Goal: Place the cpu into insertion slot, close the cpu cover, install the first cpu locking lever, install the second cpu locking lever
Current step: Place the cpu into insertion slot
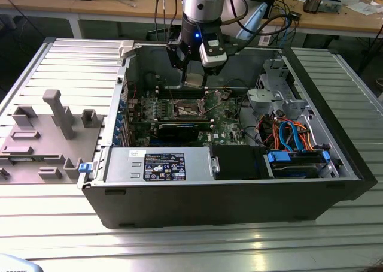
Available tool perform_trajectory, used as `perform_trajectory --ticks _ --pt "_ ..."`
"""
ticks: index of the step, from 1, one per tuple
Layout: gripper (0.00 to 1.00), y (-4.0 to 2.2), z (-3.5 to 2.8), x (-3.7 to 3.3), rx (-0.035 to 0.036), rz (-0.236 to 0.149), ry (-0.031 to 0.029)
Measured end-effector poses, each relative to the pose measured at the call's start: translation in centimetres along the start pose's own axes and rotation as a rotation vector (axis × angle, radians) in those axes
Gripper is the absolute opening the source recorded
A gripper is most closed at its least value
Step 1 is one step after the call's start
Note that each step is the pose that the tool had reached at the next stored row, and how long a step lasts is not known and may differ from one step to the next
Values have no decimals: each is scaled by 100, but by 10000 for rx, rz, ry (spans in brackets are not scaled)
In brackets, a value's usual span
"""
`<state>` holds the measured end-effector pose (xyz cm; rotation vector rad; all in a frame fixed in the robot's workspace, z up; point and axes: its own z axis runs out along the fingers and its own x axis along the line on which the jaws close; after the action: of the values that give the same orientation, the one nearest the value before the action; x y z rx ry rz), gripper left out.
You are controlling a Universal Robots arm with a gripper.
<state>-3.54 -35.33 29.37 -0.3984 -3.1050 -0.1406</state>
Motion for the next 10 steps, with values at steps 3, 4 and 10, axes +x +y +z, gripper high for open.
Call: perform_trajectory --ticks 3,4,10 --pt "55 0 1 0 0 36 -3" --pt "55 0 1 0 0 46 -4" --pt "55 -1 5 0 -2 129 -11"
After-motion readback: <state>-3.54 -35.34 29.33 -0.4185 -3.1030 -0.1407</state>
